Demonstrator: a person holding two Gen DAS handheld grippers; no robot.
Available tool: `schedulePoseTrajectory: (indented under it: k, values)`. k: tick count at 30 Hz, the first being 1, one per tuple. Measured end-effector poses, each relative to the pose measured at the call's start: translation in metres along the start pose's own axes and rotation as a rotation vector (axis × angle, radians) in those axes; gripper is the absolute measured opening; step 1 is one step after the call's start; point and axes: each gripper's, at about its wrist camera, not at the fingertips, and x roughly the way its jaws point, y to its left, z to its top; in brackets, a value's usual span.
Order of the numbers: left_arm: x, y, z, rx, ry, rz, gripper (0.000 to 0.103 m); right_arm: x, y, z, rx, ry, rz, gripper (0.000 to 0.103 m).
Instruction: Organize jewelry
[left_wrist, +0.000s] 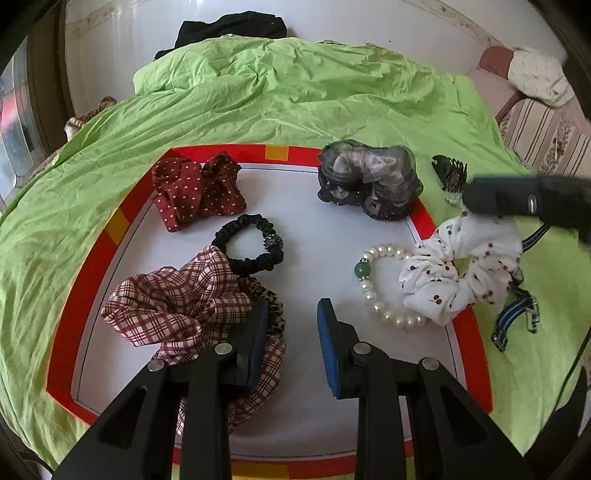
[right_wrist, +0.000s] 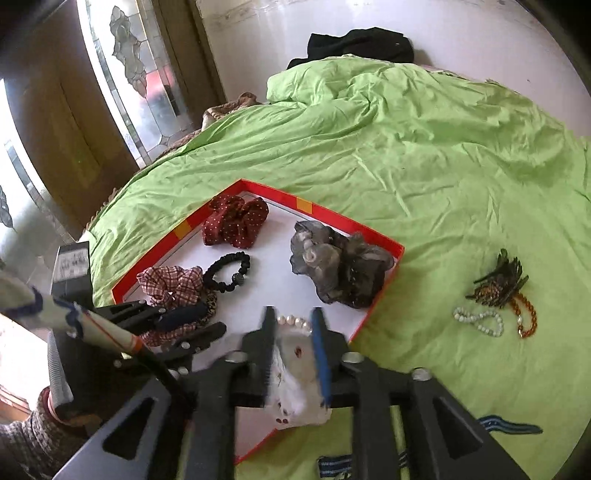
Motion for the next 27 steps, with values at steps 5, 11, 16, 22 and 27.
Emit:
schedulePoseTrajectory:
  k: [5,11,16,22,27]
  values:
    - [-0.022,0.016,0.006,-0.06,-0.056,-0.035,0.027,0.013,0.006,-0.019,-0.075,0.055,-0.064,0.046]
    - [-0.048,0.053,0.007,-0.194,-0.132,-0.001,0.038,0.018,0.013,-0.03,-0.099,0.094,-0.085,0.006]
    - [-0.053,0.09,0.007,-0.311,-0.152,0.077,0.041,-0.028,0.036,-0.017,-0.091,-0.024,0.051,0.006]
    - [-0.046,0.102,0.004,-0.341,-0.125,0.139,0.043,0.004,0.049,-0.018,-0.009,0.021,0.173,0.025]
    - [-0.041,0.091,0.002,-0.277,-0.115,0.196,0.053,0.026,0.047,-0.033,-0.036,0.084,0.065,0.04]
